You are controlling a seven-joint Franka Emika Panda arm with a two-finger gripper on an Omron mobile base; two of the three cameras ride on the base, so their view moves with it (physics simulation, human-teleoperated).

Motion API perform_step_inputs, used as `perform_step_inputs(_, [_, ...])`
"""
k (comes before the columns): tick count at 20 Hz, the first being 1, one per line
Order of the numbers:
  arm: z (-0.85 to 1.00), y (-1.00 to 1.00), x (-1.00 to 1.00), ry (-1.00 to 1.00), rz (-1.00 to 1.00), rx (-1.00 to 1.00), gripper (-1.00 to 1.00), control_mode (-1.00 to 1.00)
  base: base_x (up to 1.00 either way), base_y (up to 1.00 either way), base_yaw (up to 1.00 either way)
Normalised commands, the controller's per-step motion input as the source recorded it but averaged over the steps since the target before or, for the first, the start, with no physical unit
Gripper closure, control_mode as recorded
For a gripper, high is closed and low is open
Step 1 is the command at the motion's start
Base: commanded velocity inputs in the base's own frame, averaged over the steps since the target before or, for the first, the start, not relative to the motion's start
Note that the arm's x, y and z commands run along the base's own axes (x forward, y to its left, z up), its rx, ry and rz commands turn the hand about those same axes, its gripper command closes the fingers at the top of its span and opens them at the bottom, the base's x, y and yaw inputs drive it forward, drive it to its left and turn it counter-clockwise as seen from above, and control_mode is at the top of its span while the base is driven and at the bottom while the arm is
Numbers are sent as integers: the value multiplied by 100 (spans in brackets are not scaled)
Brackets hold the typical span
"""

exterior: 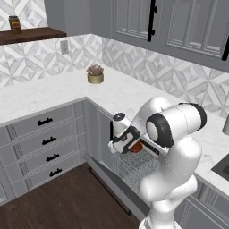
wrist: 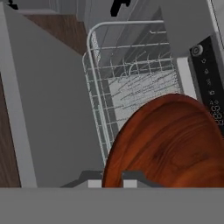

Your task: Pick up the cup and bowl from the counter, place them in the dishwasher, and close the dishwasher door.

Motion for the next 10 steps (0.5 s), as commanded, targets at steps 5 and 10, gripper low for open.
perform_step_inputs(5, [-68,0,35,0,0,0,100,-100,0,0,0])
perform_step_inputs(10, [-61,-1,50,0,-1,0,100,-100,0,0,0])
